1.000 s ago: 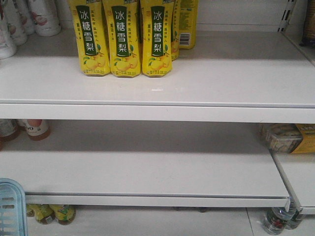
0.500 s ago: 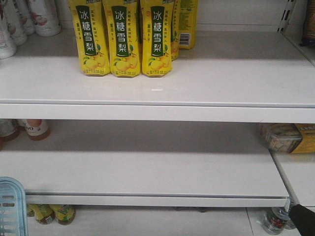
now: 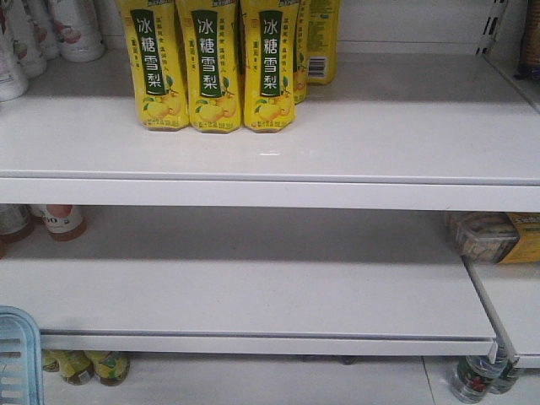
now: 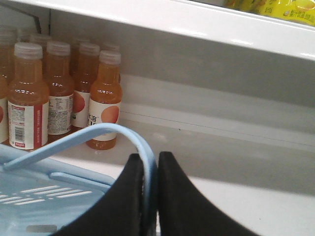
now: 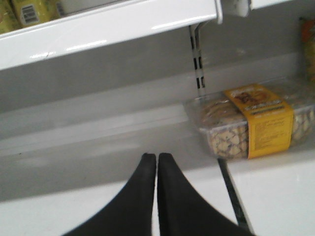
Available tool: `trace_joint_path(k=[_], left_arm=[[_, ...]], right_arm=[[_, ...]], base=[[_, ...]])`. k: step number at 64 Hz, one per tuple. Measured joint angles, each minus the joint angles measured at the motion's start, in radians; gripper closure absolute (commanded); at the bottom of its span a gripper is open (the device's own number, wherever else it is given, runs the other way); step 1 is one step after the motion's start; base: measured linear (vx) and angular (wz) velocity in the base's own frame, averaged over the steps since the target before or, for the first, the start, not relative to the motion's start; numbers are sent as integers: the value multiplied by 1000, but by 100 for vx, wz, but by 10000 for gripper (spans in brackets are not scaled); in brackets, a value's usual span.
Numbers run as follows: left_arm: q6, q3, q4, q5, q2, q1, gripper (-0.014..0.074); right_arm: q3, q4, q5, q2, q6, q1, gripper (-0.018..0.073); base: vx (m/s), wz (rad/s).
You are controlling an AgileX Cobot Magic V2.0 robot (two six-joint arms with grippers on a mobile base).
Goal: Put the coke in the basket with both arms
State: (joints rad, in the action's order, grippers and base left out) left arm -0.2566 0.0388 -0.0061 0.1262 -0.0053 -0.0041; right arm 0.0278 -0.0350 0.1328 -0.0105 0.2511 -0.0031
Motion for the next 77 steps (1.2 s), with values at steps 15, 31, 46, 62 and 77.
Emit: trace_joint_path(k=[15,31,46,62,77], left_arm=[[0,0,0,0,0,0,603],[0,0,0,0,0,0,603],[0,0,0,0,0,0,603],[0,0,0,0,0,0,603],[0,0,0,0,0,0,603]], right_arm=[[0,-79,-126,0,0,-13,561],[0,-84,-133,0,12,-45,561],[0,-84,-161,0,57,-108,561],[0,-84,-163,0,63,-108,561],[0,-84,-163,0,63,-108,561]], base=[[0,0],[0,0],[0,0],[0,0],[0,0]])
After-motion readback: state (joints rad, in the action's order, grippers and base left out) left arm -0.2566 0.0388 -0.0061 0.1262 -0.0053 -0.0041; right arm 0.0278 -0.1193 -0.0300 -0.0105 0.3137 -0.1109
